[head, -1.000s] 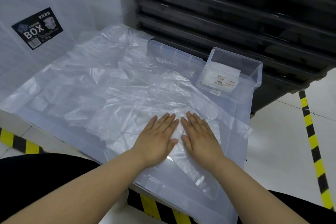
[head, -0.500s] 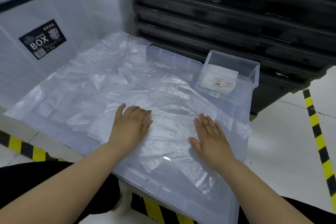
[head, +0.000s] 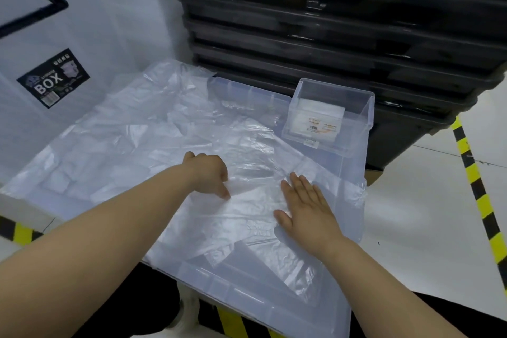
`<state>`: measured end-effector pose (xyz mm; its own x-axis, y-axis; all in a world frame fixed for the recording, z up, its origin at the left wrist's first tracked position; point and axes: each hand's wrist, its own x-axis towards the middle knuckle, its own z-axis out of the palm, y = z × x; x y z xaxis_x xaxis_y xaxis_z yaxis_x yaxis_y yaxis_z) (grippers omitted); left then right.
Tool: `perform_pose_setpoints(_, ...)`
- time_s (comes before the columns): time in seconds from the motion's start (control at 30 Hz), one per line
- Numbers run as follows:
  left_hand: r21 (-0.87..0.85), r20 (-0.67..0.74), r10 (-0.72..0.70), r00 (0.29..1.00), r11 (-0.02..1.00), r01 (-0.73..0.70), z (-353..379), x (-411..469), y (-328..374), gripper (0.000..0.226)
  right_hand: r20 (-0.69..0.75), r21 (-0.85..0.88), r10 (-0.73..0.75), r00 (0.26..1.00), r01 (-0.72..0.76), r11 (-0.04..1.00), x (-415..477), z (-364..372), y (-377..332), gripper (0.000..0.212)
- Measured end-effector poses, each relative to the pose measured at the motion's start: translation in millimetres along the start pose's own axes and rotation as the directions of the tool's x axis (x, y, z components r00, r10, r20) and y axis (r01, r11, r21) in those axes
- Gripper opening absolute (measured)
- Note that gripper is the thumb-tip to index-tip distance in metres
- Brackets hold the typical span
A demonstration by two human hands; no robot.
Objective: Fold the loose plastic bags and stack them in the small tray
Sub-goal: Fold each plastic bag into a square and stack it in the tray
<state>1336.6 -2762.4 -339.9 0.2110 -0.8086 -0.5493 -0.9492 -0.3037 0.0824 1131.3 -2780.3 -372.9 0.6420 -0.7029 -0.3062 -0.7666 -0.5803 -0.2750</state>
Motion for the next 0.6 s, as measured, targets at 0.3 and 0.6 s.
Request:
perform_pose_setpoints(0.3,-0.572,-0.071,0.077,0.995,0.814,-0.103,-22,-47,-18,0.02,-0.232,0.146,-0.095,0.968,0.131,0.981,1,-6,7,0.062)
perform_pose_setpoints(0.6,-0.973,-0.208,-0.386,0.899,0.173,-0.151,27,-57,23,0.025,-0.687,0.077,-0.144,0.713,0.269,0.96,6,-2,0,0.05)
